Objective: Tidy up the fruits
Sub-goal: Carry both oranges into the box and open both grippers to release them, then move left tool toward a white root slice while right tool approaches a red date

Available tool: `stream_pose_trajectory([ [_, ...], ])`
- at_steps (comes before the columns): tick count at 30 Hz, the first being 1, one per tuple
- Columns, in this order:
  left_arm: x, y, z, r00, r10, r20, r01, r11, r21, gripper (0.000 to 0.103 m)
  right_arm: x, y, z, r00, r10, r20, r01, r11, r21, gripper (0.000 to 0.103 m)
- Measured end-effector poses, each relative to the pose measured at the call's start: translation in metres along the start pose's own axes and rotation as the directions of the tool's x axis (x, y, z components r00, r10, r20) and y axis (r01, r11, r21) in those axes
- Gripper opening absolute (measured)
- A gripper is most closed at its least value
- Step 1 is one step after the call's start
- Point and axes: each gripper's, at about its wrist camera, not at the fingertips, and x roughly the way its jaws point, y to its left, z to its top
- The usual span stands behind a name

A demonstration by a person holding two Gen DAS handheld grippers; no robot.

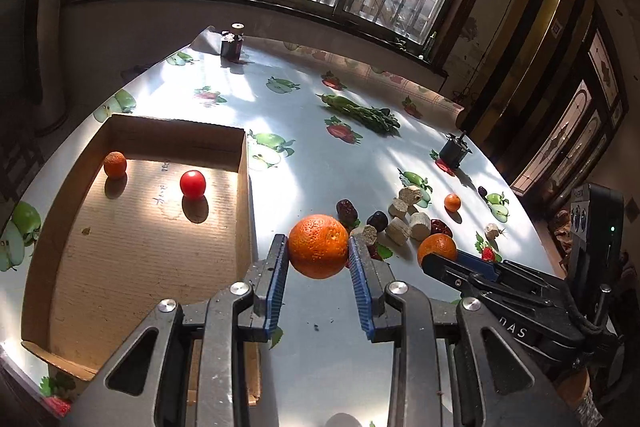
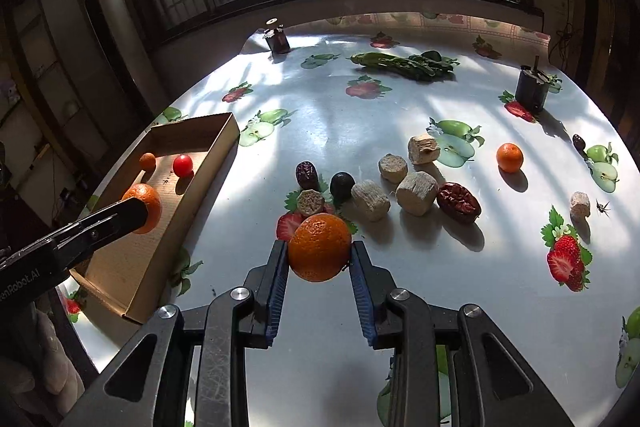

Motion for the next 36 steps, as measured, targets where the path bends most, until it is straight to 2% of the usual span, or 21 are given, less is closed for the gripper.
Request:
stream_pose_trajectory([
  [6,-0.009,0.052,0.039,0.988,0.154,0.019,-0.155,0.988,0.021,0.030,0.013,0.047,0.036,0.983,0.184,0.003,-0.184,0.983,-0.015,0.033],
  [8,-0.001,0.072,0.052,0.979,0.202,0.000,-0.202,0.979,0.023,0.030,0.023,0.066,0.047,0.976,0.216,-0.003,-0.216,0.976,-0.040,0.033],
  [10,0.013,0.094,0.061,0.977,0.209,-0.048,-0.209,0.978,-0.001,0.030,0.040,0.088,0.055,0.973,0.230,-0.026,-0.231,0.970,-0.073,0.034],
  [15,0.054,0.131,0.057,0.957,0.243,-0.157,-0.251,0.967,-0.031,0.030,0.092,0.131,0.056,0.971,0.208,-0.115,-0.222,0.967,-0.126,0.034],
  [22,0.087,0.167,0.038,0.924,0.287,-0.254,-0.316,0.945,-0.082,0.030,0.144,0.156,0.046,0.967,0.156,-0.203,-0.192,0.967,-0.167,0.034],
  [24,0.087,0.173,0.038,0.929,0.268,-0.257,-0.303,0.947,-0.110,0.030,0.152,0.161,0.044,0.969,0.131,-0.208,-0.172,0.966,-0.192,0.034],
  [27,0.087,0.175,0.037,0.925,0.283,-0.253,-0.317,0.942,-0.106,0.032,0.160,0.165,0.041,0.971,0.100,-0.216,-0.150,0.963,-0.226,0.034],
  [29,0.087,0.177,0.036,0.924,0.278,-0.262,-0.317,0.941,-0.119,0.040,0.164,0.165,0.040,0.971,0.090,-0.220,-0.141,0.963,-0.229,0.035],
  [30,0.087,0.179,0.035,0.924,0.277,-0.262,-0.317,0.940,-0.126,0.043,0.163,0.165,0.039,0.974,0.089,-0.209,-0.137,0.964,-0.226,0.035],
  [32,0.083,0.180,0.037,0.931,0.268,-0.248,-0.310,0.940,-0.145,0.044,0.163,0.165,0.038,0.975,0.090,-0.202,-0.135,0.965,-0.225,0.036],
  [34,0.076,0.180,0.039,0.938,0.260,-0.229,-0.300,0.940,-0.164,0.044,0.160,0.165,0.039,0.974,0.109,-0.197,-0.151,0.966,-0.212,0.044],
  [36,0.065,0.179,0.042,0.941,0.260,-0.215,-0.301,0.936,-0.183,0.044,0.150,0.164,0.042,0.976,0.132,-0.174,-0.166,0.966,-0.198,0.046],
])
